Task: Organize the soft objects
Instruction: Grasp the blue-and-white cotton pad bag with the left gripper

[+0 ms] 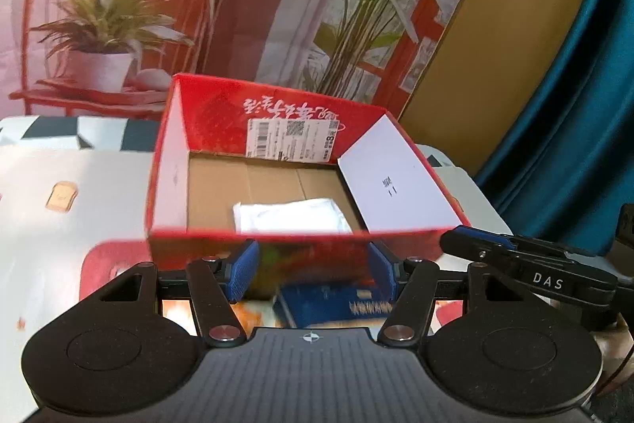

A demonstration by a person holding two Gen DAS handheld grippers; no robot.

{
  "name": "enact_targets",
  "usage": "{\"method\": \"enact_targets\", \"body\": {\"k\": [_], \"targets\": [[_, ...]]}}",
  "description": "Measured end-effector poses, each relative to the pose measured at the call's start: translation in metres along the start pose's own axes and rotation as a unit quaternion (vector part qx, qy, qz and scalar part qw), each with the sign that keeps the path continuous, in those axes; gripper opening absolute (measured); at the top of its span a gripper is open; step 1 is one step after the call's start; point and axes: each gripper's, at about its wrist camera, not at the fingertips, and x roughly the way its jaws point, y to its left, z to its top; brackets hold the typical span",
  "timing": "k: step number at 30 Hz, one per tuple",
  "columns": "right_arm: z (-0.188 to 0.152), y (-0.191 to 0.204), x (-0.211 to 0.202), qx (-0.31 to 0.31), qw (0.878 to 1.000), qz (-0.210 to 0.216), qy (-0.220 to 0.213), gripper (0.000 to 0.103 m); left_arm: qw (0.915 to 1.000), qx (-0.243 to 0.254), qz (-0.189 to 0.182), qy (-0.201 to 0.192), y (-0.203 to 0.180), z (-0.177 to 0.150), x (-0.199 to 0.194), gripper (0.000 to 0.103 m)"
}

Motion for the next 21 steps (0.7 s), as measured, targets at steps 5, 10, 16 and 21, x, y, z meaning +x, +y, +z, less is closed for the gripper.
{"method": "enact_targets", "body": {"k": [5,10,16,21], "targets": [[-0.028,0.005,-0.021,-0.003,1.000,0.006,-0.005,0.029,0.9996,-0.014,0.021,-0.013,0.002,-0.032,-0.021,0.063],[-0.058,0.010,-0.029,-0.022,1.000,0.008,0.013,0.031,0.9981,-0.059,0.017,-0.009,0.007,-0.055,-0.028,0.063],[-0.081,0.003,-0.022,0.005,0.999,0.002,0.044,0.032,0.9988,-0.047,0.014,0.002,-0.005,-0.061,-0.018,0.062],[-0.084,0.002,-0.016,0.012,0.999,0.010,0.049,0.041,0.9988,-0.045,0.016,0.013,-0.009,-0.054,-0.004,0.060]]}}
